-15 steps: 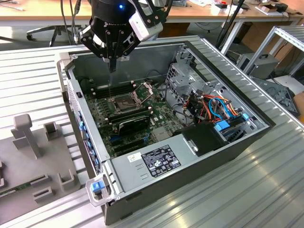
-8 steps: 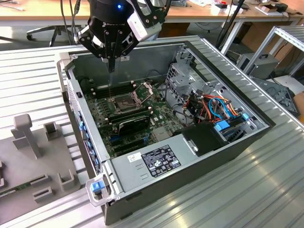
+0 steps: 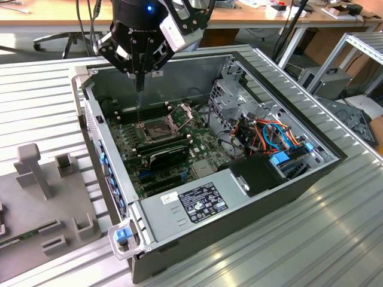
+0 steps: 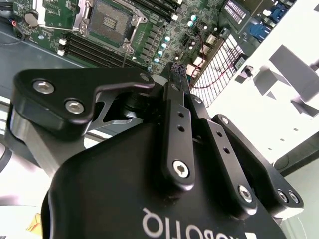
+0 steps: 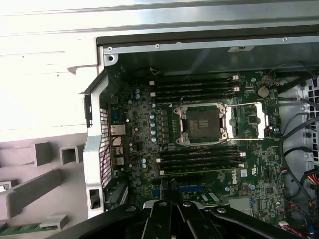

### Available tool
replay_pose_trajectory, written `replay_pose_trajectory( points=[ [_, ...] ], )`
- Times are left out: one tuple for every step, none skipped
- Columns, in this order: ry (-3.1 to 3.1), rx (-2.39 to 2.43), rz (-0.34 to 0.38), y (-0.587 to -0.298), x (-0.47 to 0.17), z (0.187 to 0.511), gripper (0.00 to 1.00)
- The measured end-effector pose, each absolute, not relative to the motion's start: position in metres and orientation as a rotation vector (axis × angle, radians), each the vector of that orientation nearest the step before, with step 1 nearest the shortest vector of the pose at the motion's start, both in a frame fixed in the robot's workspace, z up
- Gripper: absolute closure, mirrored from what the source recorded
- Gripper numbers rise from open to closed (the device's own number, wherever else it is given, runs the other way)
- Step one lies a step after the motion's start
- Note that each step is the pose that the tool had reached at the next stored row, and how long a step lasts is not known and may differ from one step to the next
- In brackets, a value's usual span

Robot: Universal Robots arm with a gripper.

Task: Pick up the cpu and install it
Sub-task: 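Reach for the cpu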

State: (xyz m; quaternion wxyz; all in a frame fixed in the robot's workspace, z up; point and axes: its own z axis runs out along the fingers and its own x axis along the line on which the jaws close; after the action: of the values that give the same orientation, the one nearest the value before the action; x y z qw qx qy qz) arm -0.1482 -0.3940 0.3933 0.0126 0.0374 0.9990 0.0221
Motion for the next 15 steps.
replay_pose_trajectory(
  points=[
    [3.113, 0.117, 0.069, -0.394, -0.149, 0.393, 0.89],
    [3.113, 0.116, 0.069, -0.394, -0.150, 0.393, 0.89],
    [3.113, 0.117, 0.069, -0.394, -0.152, 0.393, 0.89],
    [3.113, 0.117, 0.069, -0.394, -0.154, 0.393, 0.89],
    [3.113, 0.117, 0.069, -0.394, -0.155, 0.393, 0.89],
    [3.113, 0.117, 0.069, -0.394, -0.156, 0.393, 0.89],
    [3.113, 0.117, 0.069, -0.394, -0.157, 0.393, 0.89],
    [3.113, 0.117, 0.069, -0.394, -0.158, 0.393, 0.89],
    [3.113, 0.117, 0.069, -0.394, -0.158, 0.393, 0.89],
    [3.113, 0.116, 0.069, -0.394, -0.158, 0.393, 0.89],
    [3.114, 0.116, 0.069, -0.394, -0.159, 0.393, 0.89],
    [3.113, 0.116, 0.069, -0.394, -0.159, 0.393, 0.89],
    [3.113, 0.117, 0.069, -0.394, -0.159, 0.393, 0.89],
    [3.113, 0.117, 0.069, -0.394, -0.159, 0.393, 0.89],
    [3.113, 0.117, 0.069, -0.394, -0.159, 0.393, 0.89]
  ],
)
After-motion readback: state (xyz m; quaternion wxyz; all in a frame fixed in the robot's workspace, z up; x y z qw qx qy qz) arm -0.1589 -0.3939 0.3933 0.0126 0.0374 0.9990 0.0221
